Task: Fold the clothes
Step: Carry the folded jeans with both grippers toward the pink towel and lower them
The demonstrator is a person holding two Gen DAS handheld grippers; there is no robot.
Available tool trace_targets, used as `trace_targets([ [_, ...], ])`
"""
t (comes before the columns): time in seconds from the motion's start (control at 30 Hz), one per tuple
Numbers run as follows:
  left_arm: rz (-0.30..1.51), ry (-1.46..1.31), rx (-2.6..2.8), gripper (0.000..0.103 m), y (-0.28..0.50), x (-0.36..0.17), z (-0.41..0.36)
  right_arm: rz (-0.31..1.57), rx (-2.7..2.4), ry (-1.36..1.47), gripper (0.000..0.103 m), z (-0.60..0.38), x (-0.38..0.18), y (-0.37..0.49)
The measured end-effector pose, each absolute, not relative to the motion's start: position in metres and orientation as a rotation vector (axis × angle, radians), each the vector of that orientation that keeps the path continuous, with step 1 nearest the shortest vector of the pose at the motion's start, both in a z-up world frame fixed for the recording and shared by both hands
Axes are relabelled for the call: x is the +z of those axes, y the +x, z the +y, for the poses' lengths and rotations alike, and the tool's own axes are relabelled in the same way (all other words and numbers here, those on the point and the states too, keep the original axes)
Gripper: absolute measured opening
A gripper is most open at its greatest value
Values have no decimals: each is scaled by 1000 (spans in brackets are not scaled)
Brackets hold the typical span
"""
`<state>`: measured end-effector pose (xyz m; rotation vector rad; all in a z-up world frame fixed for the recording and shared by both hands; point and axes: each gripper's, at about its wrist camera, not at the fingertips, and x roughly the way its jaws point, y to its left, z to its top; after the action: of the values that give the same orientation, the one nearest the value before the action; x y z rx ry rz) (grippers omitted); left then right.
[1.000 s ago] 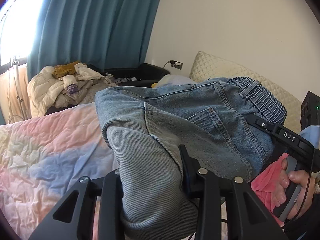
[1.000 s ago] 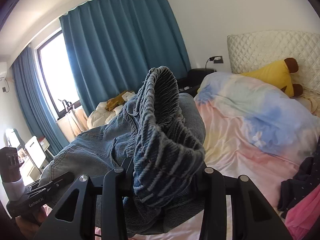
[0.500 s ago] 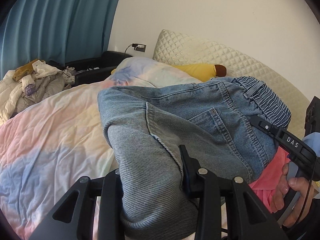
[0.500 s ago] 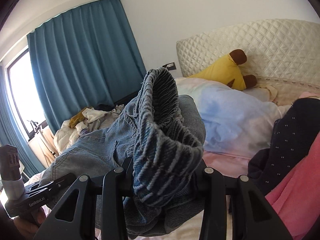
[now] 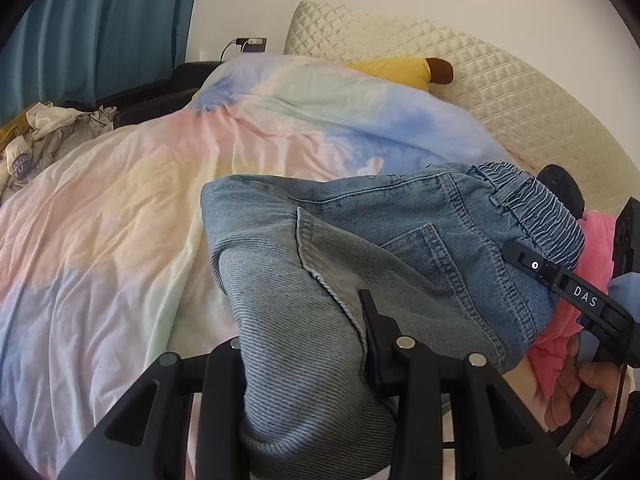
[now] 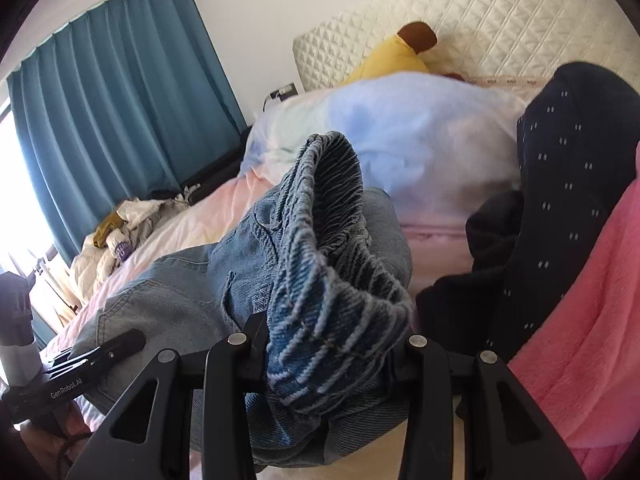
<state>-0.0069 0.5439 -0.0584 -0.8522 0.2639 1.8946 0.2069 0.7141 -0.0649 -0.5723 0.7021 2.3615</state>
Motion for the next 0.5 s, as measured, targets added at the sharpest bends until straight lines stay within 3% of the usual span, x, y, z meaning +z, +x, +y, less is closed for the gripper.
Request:
trace_targets([
  [0.33, 321, -883, 1872, 36, -17, -109, 547, 764, 2312, -702, 41, 728, -117, 208],
  [0.5, 333, -856, 1878, 37, -14, -109, 547, 774, 2301, -734, 42, 731, -122, 209],
])
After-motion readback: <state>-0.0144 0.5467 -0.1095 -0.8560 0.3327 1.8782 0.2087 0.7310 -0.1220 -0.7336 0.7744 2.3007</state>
